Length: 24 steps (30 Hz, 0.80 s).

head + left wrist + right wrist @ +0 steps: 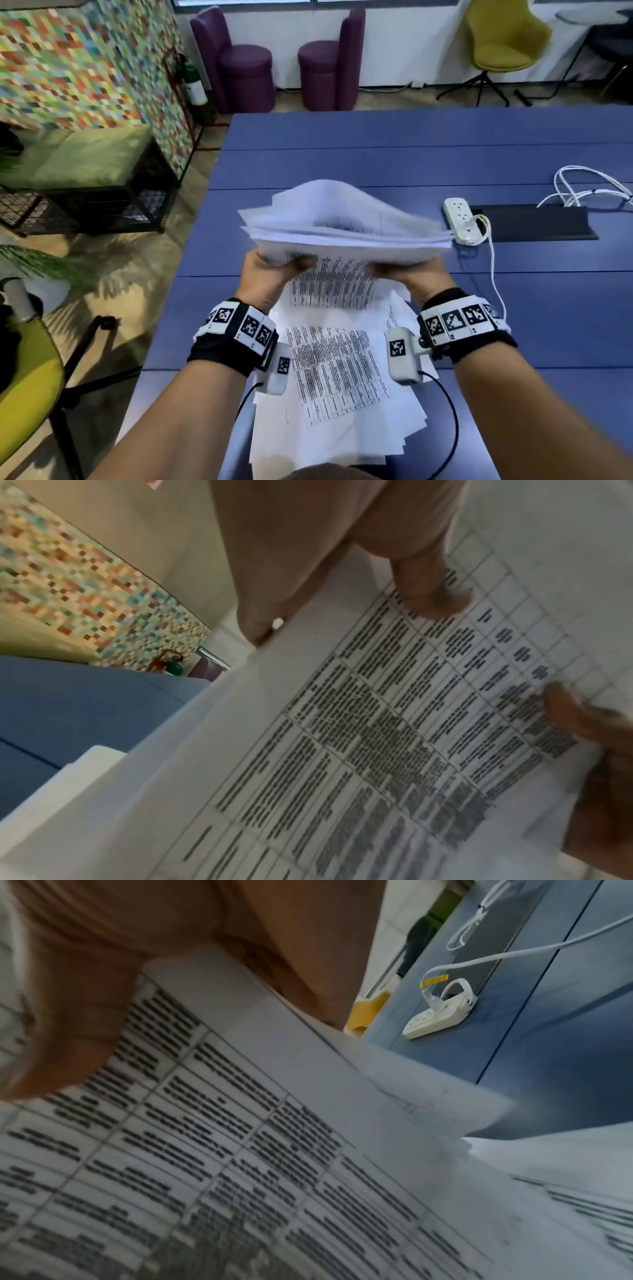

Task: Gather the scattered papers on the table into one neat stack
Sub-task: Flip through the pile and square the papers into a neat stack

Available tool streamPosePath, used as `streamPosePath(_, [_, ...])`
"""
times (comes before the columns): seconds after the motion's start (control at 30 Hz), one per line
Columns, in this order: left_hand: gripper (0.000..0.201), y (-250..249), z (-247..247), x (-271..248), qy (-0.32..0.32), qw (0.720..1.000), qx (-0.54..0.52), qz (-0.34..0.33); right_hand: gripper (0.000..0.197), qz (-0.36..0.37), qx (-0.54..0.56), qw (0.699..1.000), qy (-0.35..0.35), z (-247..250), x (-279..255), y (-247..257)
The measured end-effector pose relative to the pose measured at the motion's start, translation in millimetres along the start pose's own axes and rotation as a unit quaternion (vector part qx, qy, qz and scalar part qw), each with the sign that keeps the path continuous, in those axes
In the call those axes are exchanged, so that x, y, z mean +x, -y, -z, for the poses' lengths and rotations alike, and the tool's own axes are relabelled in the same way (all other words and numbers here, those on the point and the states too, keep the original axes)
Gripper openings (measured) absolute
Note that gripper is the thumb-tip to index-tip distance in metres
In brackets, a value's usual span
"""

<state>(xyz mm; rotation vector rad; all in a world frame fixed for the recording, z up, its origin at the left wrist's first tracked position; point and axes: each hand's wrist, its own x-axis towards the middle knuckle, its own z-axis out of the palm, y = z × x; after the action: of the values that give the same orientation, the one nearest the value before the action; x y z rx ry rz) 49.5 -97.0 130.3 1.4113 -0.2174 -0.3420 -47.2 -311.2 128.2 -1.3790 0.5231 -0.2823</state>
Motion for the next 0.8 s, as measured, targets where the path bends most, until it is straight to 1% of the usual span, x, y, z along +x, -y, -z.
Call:
streamPosePath(0.1, [0.024, -0.2, 2.6, 5.7, -0.038, 0.999, -0.016, -0.014, 0.04, 0.014, -0.002, 1.0, 0.006, 7.5, 6.0, 12.6])
streamPosePath(0.13, [0.023, -0.6, 3.4, 6.3, -0.041, 0.999, -0.027, -0.021, 0.039, 0.021, -0.003, 1.0, 0.015, 10.3, 7.5, 14.4])
streamPosePath(0.17, [0.023, -1.1, 2.9, 6.3, -0.039, 0.998, -0.038, -0.025, 0.043, 0.02, -0.004, 0.999, 0.028, 11.6, 9.4, 13.4])
streamPosePath(0.23, [0.032, -2.4, -1.1, 6.5, -0.037, 0.998, -0.049, -0.024, 0.058, 0.006, -0.033, 0.999, 0.041, 9.4, 11.5, 12.1])
streamPosePath(0.27, [0.034, -3.9, -3.2, 6.5, -0.036, 0.998, -0.053, -0.028, 0.058, 0.009, -0.044, 0.998, 0.042, 6.3, 10.6, 14.4])
streamPosePath(0.33, [0.037, -6.8, -3.0, 8.5, -0.043, 0.996, -0.069, -0.043, 0.046, 0.041, -0.035, 0.998, 0.036, 2.4, 11.1, 22.2])
streamPosePath(0.37, [0.035, -9.3, -0.5, 9.9, -0.046, 0.995, -0.076, -0.049, 0.041, 0.068, -0.02, 0.997, 0.03, 1.6, 11.2, 27.9])
streamPosePath(0.43, [0.024, -12.8, 6.5, 12.8, -0.052, 0.994, -0.068, -0.065, 0.041, 0.112, 0.013, 0.993, 0.021, 3.9, 11.8, 35.9])
streamPosePath(0.47, [0.022, -11.7, 9.8, 13.5, -0.053, 0.994, -0.06, -0.07, 0.042, 0.12, 0.021, 0.992, 0.014, 6.6, 12.8, 35.4])
streamPosePath(0.53, [0.022, -9.1, 13.8, 12.4, -0.055, 0.995, -0.051, -0.068, 0.039, 0.113, 0.015, 0.993, -0.008, 13.5, 18.9, 22.6])
streamPosePath(0.57, [0.026, -6.4, 16.4, 11.7, -0.051, 0.995, -0.053, -0.062, 0.033, 0.105, 0.01, 0.994, -0.017, 17.3, 23.3, 12.1])
streamPosePath(0.6, [0.035, -2.2, 18.2, 11.5, -0.046, 0.996, -0.049, -0.054, 0.029, 0.098, 0.002, 0.995, -0.026, 19.4, 26.0, 2.6])
streamPosePath(0.63, [0.04, 0.0, 18.3, 11.4, -0.042, 0.997, -0.039, -0.044, 0.029, 0.092, -0.005, 0.995, -0.034, 20.1, 28.2, -6.5])
streamPosePath(0.7, [0.039, 1.8, 16.3, 12.5, -0.038, 0.998, -0.025, -0.033, 0.031, 0.085, -0.008, 0.995, -0.051, 21.0, 31.4, -17.8])
streamPosePath(0.8, [0.04, -1.1, 14.4, 15.0, -0.04, 0.998, -0.024, -0.04, 0.031, 0.087, 0.012, 0.994, -0.061, 20.2, 34.8, -21.6])
